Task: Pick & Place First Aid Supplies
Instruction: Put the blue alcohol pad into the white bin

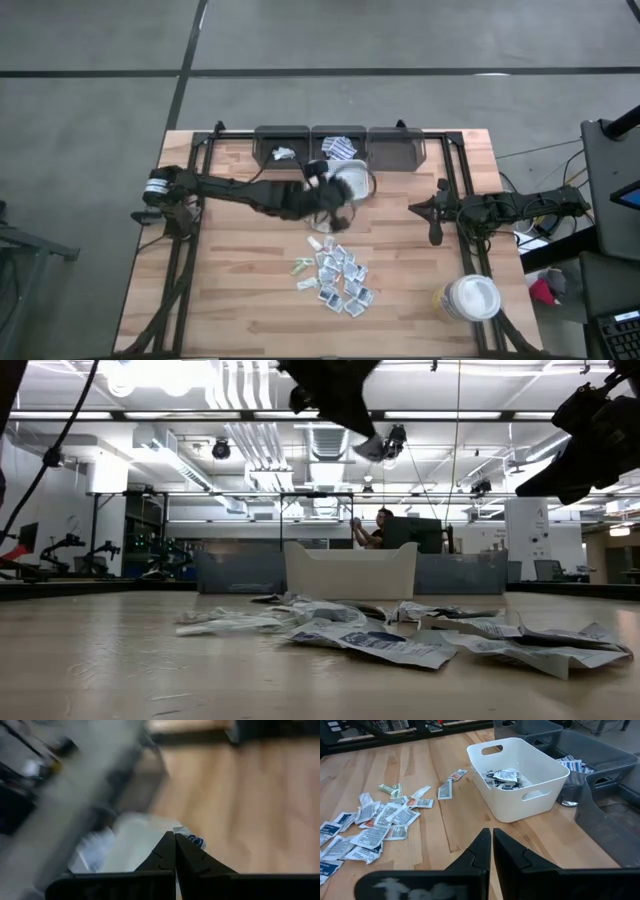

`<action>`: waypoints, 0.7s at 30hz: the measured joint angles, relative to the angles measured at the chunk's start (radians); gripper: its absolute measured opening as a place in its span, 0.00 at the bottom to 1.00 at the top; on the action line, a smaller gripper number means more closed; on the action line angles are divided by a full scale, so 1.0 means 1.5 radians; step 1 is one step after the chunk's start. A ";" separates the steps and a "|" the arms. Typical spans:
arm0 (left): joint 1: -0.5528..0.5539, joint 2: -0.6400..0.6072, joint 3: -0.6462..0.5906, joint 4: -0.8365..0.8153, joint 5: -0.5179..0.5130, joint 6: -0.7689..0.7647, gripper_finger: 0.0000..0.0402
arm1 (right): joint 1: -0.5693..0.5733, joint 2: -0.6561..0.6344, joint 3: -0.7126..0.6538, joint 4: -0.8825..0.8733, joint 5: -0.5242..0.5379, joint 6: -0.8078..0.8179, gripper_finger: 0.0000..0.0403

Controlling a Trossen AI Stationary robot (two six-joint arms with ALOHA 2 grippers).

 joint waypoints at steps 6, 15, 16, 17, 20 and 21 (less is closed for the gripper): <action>0.104 0.005 -0.004 0.050 -0.017 -0.156 0.00 | 0.000 0.000 0.000 0.000 0.001 0.000 0.04; 0.202 0.046 -0.034 0.024 0.125 -0.440 0.00 | 0.000 0.000 0.000 0.000 0.002 0.000 0.04; 0.202 0.052 -0.042 0.031 0.136 -0.448 0.00 | 0.000 -0.001 0.000 -0.001 0.001 0.000 0.04; 0.202 0.060 -0.052 0.024 0.141 -0.454 0.00 | 0.000 0.000 0.000 -0.002 0.001 0.000 0.04; 0.195 0.078 -0.067 0.029 0.143 -0.475 0.00 | 0.000 0.000 0.000 -0.005 0.002 0.000 0.04; 0.193 0.081 -0.073 0.024 0.142 -0.479 0.00 | 0.000 0.003 0.000 -0.005 0.003 0.001 0.04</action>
